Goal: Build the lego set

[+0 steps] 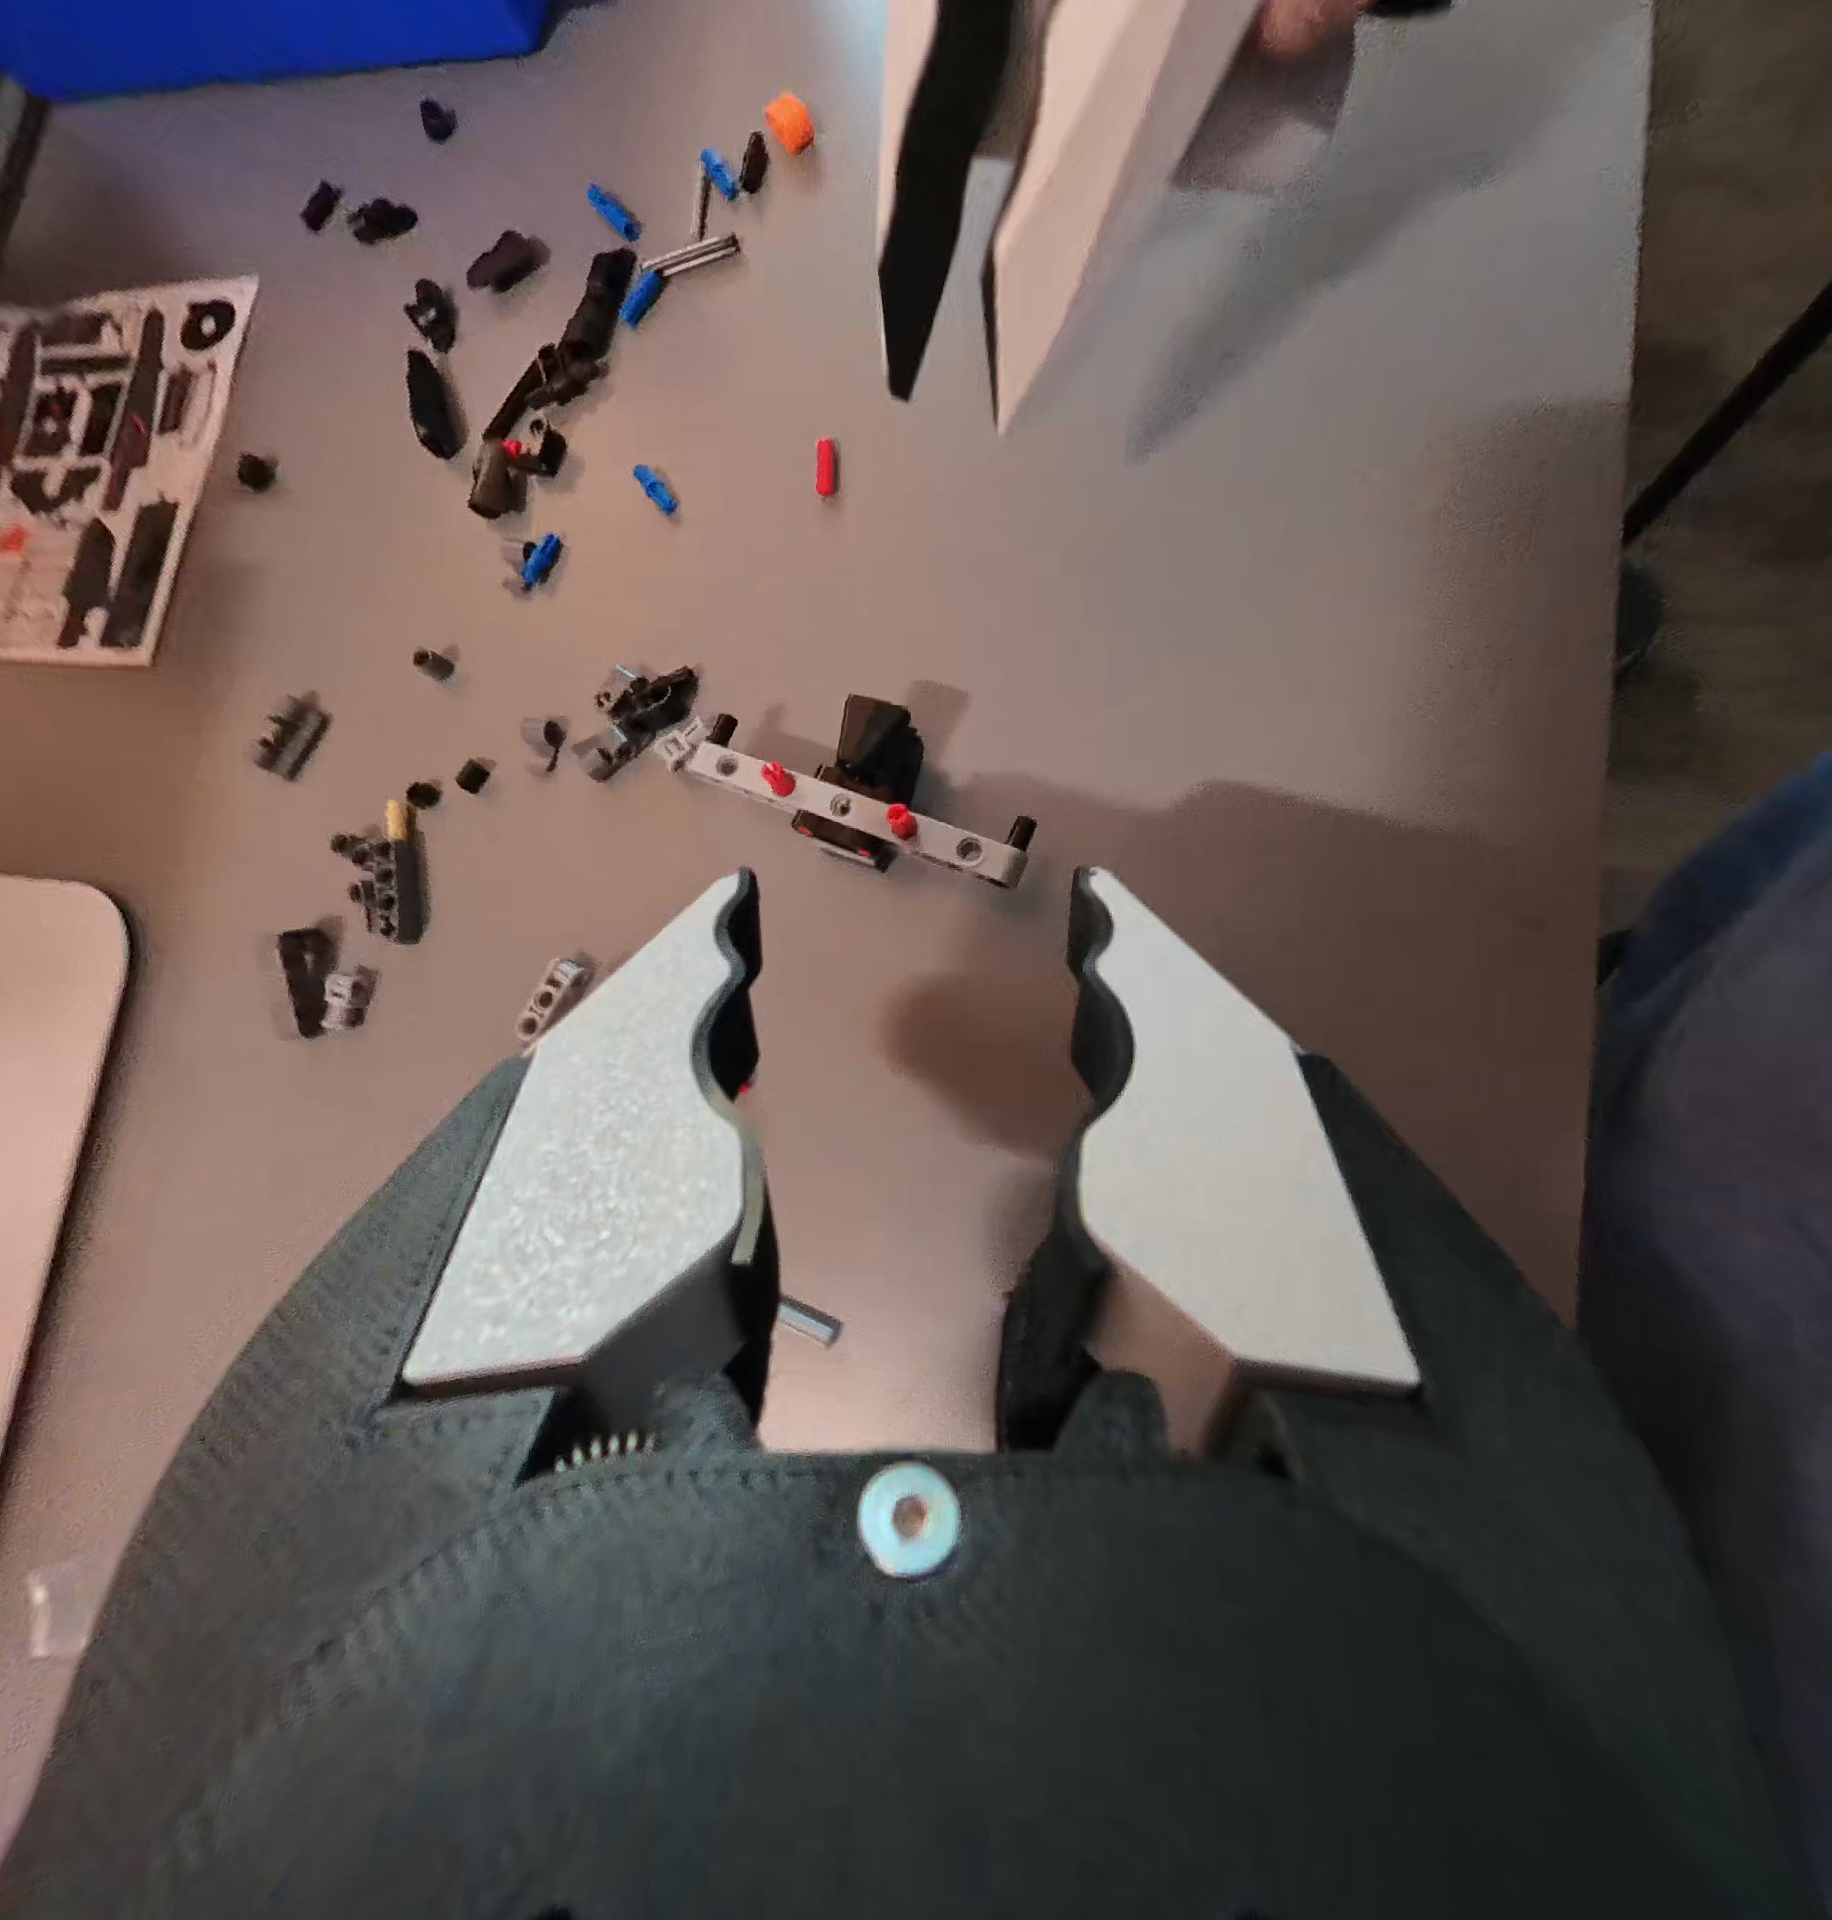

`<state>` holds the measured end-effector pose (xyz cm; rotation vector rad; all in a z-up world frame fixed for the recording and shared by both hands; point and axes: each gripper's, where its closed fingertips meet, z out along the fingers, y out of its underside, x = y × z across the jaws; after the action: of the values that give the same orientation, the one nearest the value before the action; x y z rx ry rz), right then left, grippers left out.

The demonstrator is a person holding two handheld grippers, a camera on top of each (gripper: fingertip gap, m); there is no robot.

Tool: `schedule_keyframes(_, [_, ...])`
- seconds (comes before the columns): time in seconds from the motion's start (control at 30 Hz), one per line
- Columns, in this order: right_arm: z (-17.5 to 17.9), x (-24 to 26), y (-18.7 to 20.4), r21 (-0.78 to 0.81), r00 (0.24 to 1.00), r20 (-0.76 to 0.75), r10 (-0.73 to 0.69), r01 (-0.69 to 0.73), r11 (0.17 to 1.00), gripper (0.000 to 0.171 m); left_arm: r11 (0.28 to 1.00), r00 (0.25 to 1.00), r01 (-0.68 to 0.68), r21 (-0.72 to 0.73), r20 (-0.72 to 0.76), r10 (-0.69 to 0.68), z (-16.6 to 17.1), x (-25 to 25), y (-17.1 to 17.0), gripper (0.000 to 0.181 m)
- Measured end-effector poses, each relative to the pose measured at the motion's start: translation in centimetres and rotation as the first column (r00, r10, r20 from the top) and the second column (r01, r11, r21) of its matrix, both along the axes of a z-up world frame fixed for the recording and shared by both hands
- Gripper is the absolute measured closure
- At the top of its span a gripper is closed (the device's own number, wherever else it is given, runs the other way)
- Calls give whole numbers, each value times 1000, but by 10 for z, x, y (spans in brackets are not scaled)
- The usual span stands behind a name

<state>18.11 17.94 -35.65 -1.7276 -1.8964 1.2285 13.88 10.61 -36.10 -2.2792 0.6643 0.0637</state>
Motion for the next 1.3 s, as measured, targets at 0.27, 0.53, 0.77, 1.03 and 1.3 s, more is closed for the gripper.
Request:
schedule_keyframes(0.27, [-7, -24, 61, 233, 992, 6, -128, 124, 965, 142, 994, 988, -106, -38, 111, 109, -1, -3, 14, 117])
schedule_keyframes(0.53, [-32, -46, 144, 409, 984, 83, -160, 113, 906, 147, 990, 984, -137, -34, 115, 139, -2, -6, 15, 122])
schedule_keyframes(0.77, [-46, -57, 150, 319, 986, 135, -100, 52, 946, 158, 984, 975, -177, -10, 134, 177, 5, -14, 21, 124])
schedule_keyframes(1.03, [-34, -56, 142, 186, 993, 101, -54, 34, 982, 164, 982, 976, -184, 42, 129, 177, 18, -16, 44, 129])
schedule_keyframes(1.3, [15, -51, 114, -28, 999, -28, -23, 22, 999, 165, 981, 980, -174, 90, 111, 164, 29, -18, 73, 130])
